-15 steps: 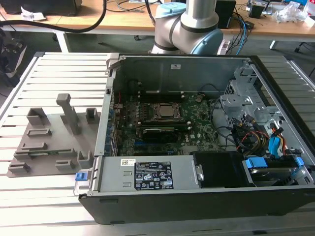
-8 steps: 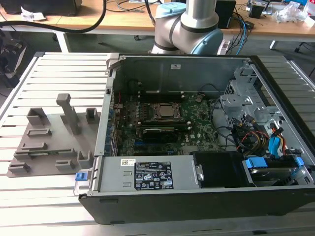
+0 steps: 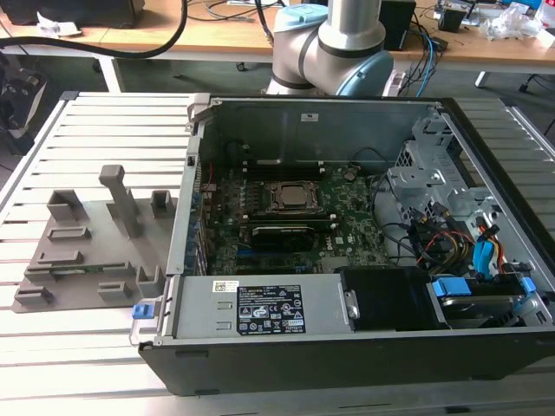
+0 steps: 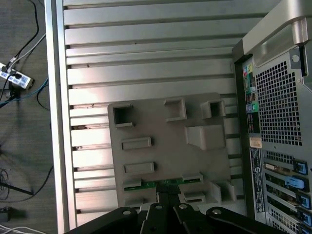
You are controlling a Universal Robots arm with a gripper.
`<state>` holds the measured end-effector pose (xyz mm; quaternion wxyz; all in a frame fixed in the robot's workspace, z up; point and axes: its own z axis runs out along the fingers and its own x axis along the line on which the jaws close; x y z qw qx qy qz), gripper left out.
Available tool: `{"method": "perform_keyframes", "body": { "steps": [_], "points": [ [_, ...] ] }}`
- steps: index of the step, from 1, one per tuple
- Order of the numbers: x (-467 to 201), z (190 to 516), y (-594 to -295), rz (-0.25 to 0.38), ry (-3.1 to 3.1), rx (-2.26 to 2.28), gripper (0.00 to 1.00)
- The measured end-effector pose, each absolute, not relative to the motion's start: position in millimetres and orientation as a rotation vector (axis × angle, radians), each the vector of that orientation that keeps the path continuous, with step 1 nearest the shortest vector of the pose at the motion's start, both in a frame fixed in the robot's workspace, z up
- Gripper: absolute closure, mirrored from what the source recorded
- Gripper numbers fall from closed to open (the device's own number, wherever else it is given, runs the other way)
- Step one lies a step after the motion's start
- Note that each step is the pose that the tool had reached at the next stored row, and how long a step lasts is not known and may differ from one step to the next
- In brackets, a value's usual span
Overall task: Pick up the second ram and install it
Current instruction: 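Pick up the second ram and move it above second insertion slot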
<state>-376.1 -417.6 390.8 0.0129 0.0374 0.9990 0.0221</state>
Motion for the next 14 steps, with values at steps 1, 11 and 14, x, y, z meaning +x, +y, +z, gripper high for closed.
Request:
{"method": "perform_keyframes", "body": {
  "steps": [1,11,14],
  "points": [
    [-376.1,390.7,-418.7,0.069,3.113,0.116,0.89],
    [-376.1,389.9,-426.3,0.069,3.113,0.117,0.89],
    [-376.1,389.7,-426.7,0.069,3.113,0.117,0.89]
  ]
}}
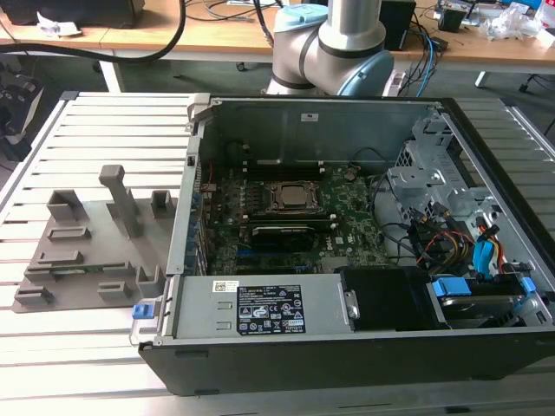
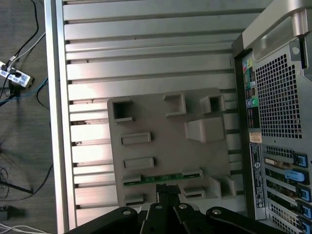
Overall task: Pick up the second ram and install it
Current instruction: 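Pick up the second ram and move it above second insertion slot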
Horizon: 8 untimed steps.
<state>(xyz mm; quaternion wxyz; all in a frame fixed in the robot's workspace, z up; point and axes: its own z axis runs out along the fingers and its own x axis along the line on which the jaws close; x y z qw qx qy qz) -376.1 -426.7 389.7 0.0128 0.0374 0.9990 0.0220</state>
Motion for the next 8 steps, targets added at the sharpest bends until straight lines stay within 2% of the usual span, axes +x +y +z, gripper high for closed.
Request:
{"method": "perform_keyframes", "body": {
  "steps": [8],
  "points": [
    [-376.1,388.4,-432.5,0.069,3.113,0.117,0.89]
  ]
}}
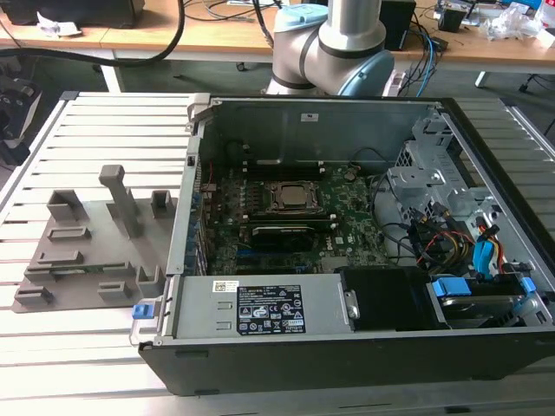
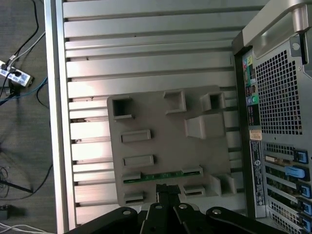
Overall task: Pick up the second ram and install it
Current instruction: 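Pick up the second ram and move it above second insertion slot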
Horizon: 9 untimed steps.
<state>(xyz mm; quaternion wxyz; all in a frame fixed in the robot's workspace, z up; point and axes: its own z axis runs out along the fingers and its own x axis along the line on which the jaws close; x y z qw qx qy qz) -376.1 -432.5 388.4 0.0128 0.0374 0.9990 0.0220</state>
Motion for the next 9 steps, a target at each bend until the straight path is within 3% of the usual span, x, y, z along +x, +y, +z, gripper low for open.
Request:
{"method": "perform_keyframes", "body": {
  "steps": [9],
  "points": [
    [-376.0,386.0,-434.8,0.046,3.116,-0.086,0.89]
  ]
}}
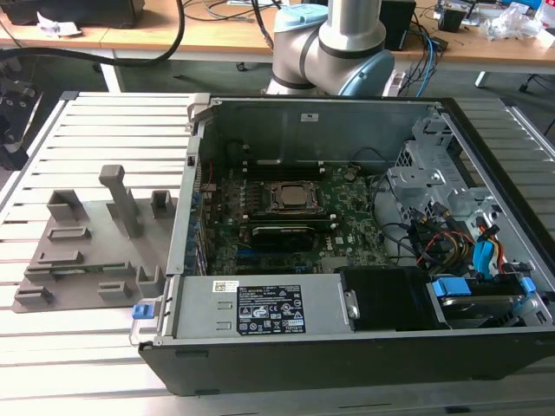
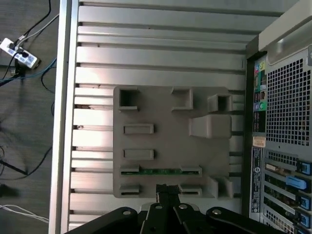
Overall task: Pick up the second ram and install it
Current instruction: 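Pick up the second ram and move it above second insertion slot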
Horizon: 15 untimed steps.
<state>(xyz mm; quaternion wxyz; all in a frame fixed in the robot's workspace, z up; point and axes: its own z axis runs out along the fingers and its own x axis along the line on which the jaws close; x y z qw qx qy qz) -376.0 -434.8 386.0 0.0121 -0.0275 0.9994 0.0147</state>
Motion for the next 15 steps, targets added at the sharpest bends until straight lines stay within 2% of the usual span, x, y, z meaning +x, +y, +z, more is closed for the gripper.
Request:
{"method": "perform_keyframes", "body": {
  "steps": [15],
  "points": [
    [-376.0,385.9,-434.8,0.05,3.092,-0.421,0.89]
  ]
}}
